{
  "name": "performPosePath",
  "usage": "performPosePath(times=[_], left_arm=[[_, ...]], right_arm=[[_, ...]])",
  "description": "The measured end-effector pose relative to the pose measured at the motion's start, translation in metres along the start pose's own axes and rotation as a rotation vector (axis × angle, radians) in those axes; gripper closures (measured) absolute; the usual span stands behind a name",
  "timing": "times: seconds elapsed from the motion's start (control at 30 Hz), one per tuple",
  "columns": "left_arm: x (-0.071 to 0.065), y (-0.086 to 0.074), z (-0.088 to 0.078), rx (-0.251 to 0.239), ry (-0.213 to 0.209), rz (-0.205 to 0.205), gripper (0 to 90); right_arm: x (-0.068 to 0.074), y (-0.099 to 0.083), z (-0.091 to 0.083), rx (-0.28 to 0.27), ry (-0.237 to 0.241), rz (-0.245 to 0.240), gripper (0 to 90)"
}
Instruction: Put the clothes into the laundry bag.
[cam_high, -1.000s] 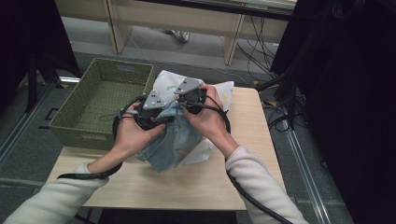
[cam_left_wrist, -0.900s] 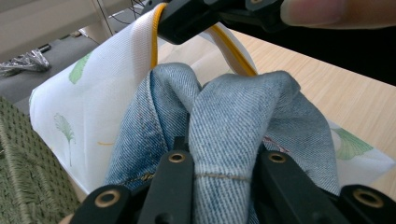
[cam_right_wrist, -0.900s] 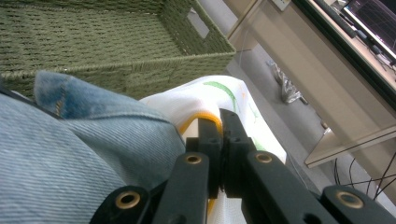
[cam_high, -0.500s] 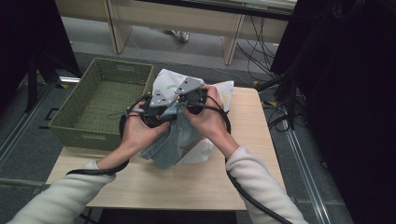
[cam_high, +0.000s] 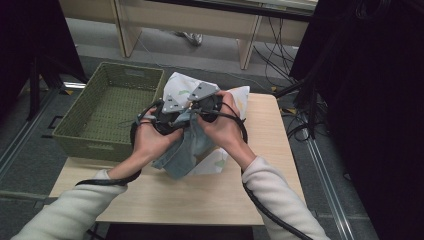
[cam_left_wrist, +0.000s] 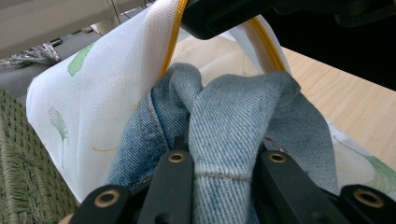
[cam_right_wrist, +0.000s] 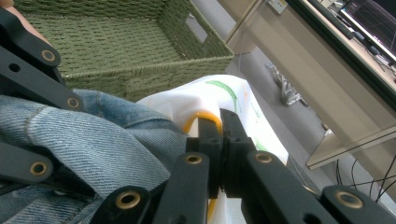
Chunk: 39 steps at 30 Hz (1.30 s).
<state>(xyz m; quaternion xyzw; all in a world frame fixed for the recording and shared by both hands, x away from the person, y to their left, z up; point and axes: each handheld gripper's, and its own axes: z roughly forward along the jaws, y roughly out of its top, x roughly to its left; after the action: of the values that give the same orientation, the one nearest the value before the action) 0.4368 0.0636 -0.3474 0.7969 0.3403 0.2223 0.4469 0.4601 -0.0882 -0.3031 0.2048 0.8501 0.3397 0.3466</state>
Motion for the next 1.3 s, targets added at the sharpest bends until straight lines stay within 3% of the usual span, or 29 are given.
performPosePath(times=[0.63,1.3], left_arm=[[-0.001,-0.002,0.01,0.002,0.003,-0.009,79.3],[-0.003,-0.017,0.037,-0.007,0.021,-0.035,78.5]], right_arm=[[-0.001,0.0,0.0,0.001,-0.003,0.005,89.9],[-0.004,-0.003,0.0,0.007,-0.001,0.012,89.9]])
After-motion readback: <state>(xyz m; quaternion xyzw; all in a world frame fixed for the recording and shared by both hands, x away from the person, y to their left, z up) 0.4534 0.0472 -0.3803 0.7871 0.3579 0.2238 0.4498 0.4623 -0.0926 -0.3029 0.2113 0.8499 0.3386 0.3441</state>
